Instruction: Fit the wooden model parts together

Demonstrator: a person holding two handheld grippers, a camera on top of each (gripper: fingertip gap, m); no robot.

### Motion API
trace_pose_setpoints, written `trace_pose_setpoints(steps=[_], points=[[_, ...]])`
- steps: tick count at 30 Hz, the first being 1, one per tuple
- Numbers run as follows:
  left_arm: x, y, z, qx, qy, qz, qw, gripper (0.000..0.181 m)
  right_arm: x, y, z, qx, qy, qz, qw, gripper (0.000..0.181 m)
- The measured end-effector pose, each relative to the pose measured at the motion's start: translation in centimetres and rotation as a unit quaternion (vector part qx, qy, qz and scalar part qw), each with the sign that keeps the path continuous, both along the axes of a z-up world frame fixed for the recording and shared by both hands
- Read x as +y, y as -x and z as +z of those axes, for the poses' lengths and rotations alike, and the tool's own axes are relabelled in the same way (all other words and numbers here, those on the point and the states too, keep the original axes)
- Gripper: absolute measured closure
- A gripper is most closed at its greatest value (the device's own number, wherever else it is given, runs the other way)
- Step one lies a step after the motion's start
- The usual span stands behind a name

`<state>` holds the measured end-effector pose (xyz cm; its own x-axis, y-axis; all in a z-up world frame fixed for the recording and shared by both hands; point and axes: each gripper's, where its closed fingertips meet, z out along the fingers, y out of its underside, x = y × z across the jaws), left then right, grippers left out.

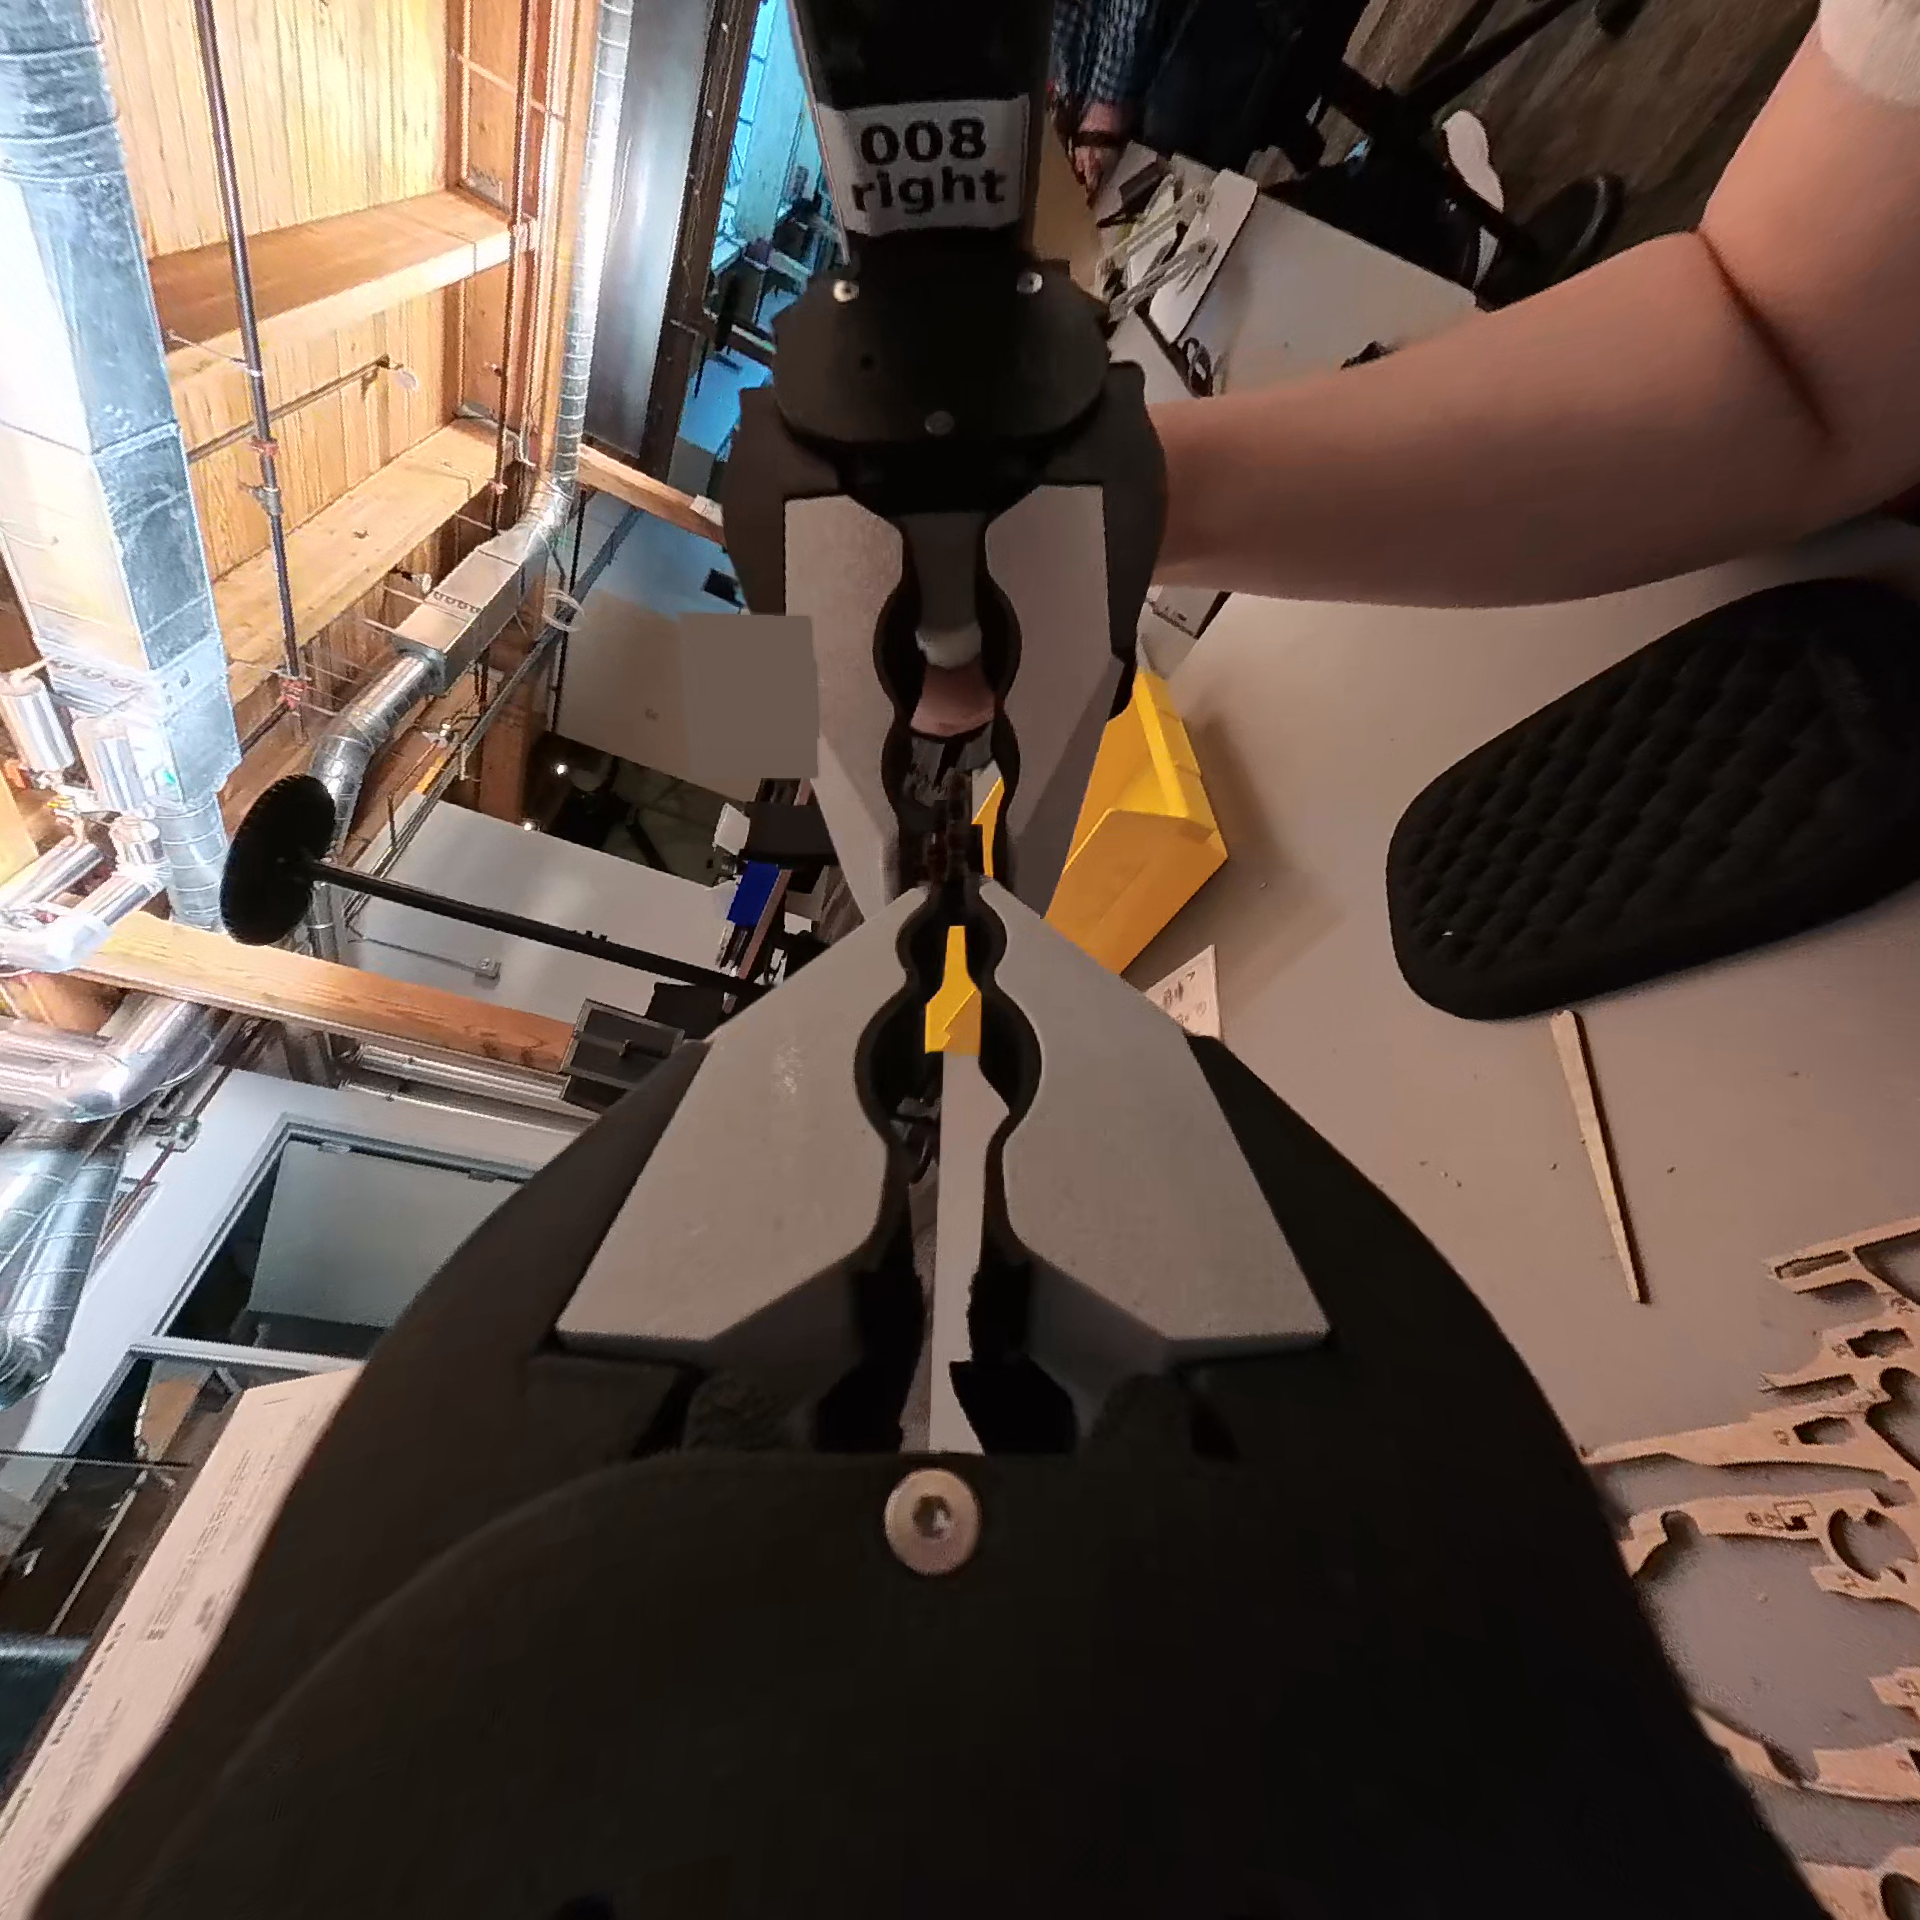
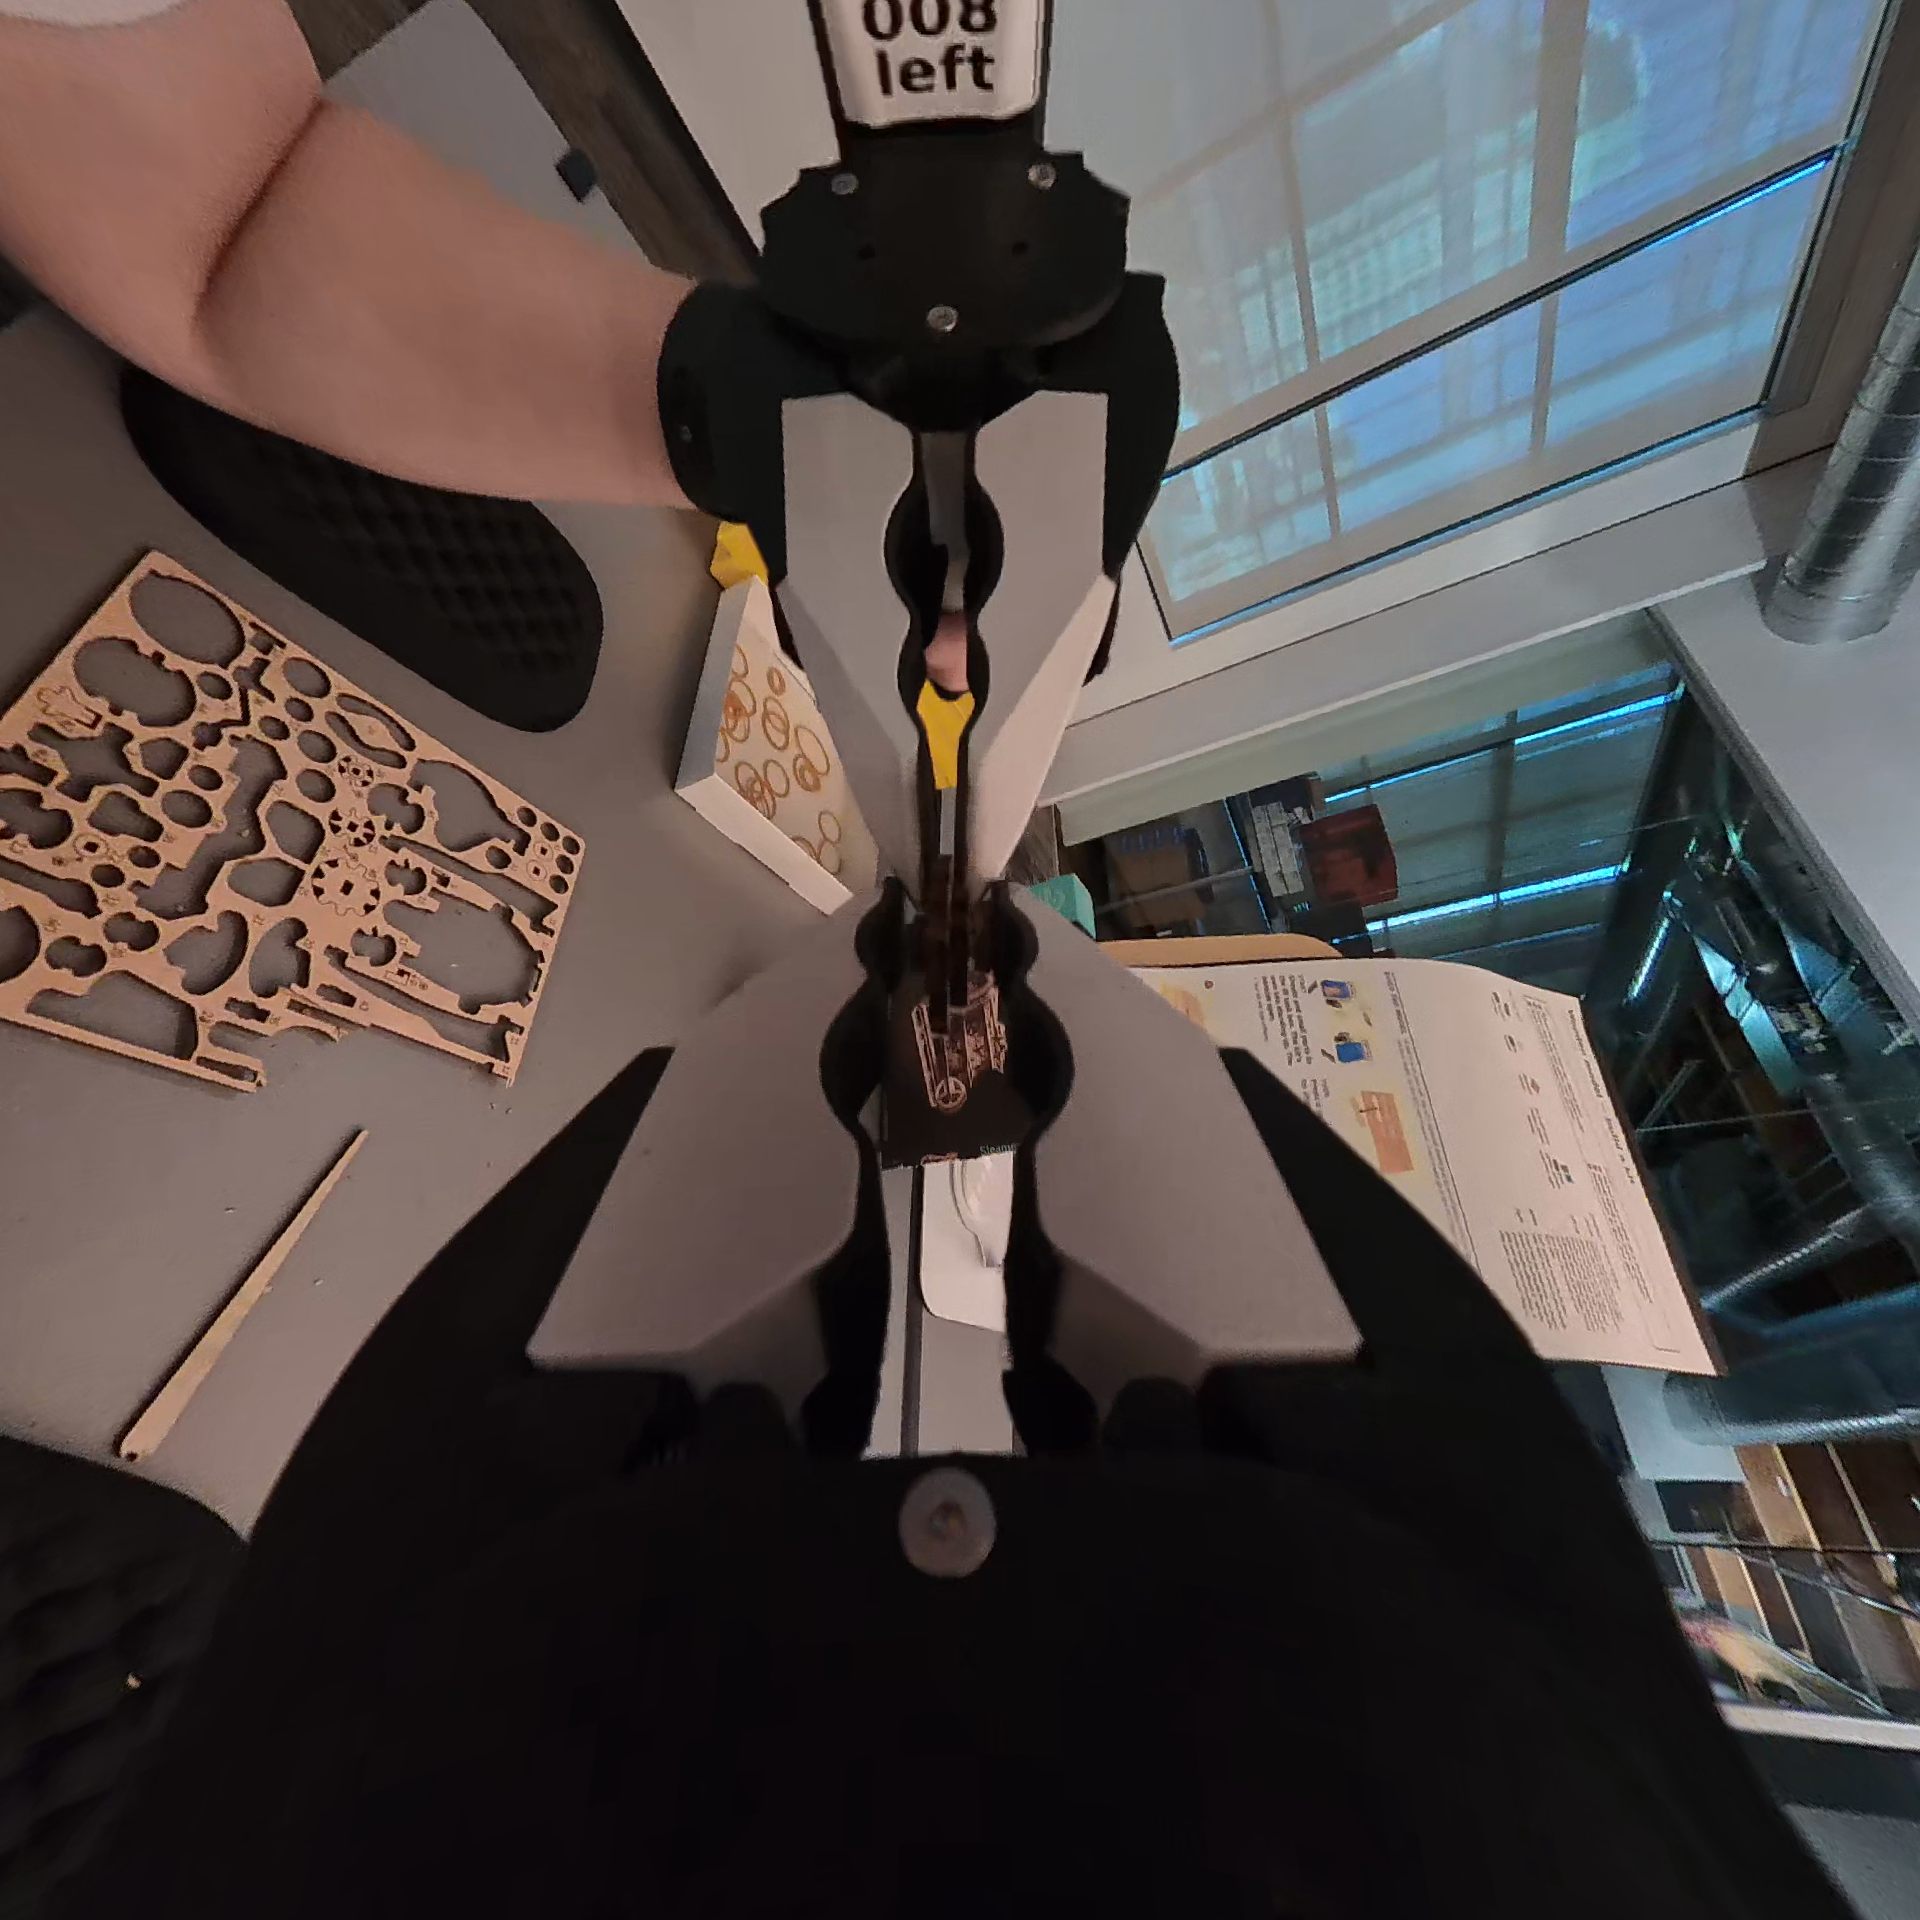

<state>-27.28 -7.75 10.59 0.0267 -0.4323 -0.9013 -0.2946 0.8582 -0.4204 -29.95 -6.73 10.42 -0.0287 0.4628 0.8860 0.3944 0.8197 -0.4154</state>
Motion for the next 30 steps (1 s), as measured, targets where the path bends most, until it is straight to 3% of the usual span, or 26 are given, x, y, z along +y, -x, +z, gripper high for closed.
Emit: trace_pose_setpoints(steps=[8, 14, 27, 30], points=[[-1.0, -0.2, -0.1, -0.006, 0.001, -0.038, 0.999, 0.180, -0.6, 0.0, -0.3, -0.016, -0.005, 0.003, 1.000, 0.167], [-0.7, -0.1, -0.6, 0.007, 0.004, -0.023, 1.000, 0.181, -0.4, 0.1, -0.8, -0.022, 0.021, 0.016, 0.999, 0.167], [0.5, 1.4, -0.6, 0.018, 0.053, 0.013, 0.998, 0.175, 1.6, 0.4, -1.2, -0.018, 0.033, -0.019, 0.999, 0.169], [0.9, 1.0, -1.1, 0.030, 0.034, 0.032, 0.998, 0.175, 1.8, 0.5, -1.4, -0.024, 0.026, -0.027, 0.999, 0.168]])
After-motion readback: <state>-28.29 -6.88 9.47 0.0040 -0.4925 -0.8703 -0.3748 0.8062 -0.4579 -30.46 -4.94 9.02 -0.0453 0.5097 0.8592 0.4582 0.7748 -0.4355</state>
